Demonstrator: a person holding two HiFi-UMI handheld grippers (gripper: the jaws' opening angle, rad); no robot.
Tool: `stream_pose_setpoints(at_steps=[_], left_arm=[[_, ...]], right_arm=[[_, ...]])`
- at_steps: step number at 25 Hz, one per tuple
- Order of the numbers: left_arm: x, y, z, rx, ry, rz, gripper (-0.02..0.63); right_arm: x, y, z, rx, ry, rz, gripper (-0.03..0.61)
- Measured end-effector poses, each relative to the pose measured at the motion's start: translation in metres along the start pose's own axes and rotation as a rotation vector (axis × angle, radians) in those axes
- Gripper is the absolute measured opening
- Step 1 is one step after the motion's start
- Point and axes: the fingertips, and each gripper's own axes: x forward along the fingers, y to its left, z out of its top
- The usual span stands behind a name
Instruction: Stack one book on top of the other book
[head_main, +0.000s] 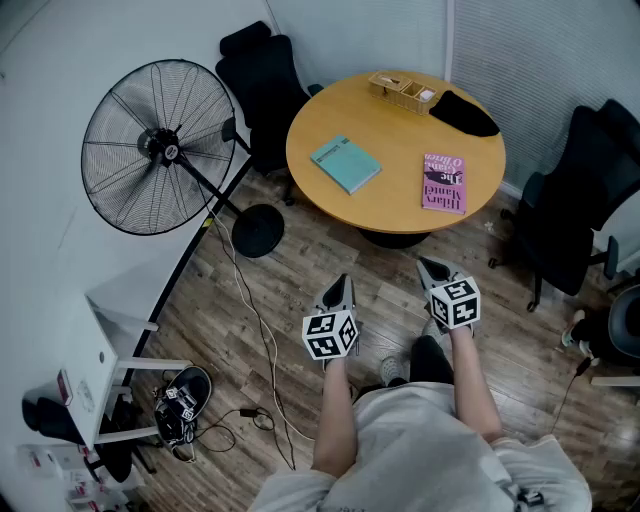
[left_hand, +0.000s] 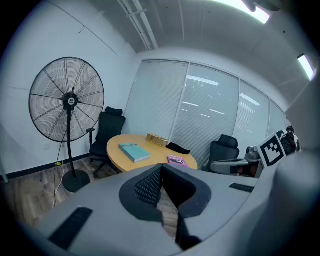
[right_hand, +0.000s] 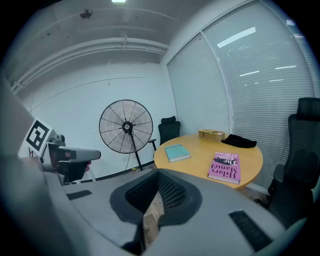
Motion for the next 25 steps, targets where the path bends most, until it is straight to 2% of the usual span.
stream_pose_setpoints(at_steps=[9, 14, 23, 25], left_arm=[[0.009, 0.009, -0.001, 0.049, 0.025, 0.016, 0.027], [0.015, 0.024, 0.004, 0.007, 0.004, 0.027, 0.029], [0.06, 0.049, 0.017, 0.01, 0.029, 0.093, 0.031], [0.07, 0.055, 0.022, 0.0, 0.03, 0.109, 0.047]], right_arm=[[0.015, -0.003, 0.008, 0.022, -0.028, 0.002, 0.02], [0.034, -0.001, 0.01, 0.04, -0.022, 0.045, 0.021], [0.091, -0.029, 0.027, 0.069, -0.009, 0.094, 0.023], [0.103, -0.034, 0.035, 0.069, -0.007, 0.107, 0.026]])
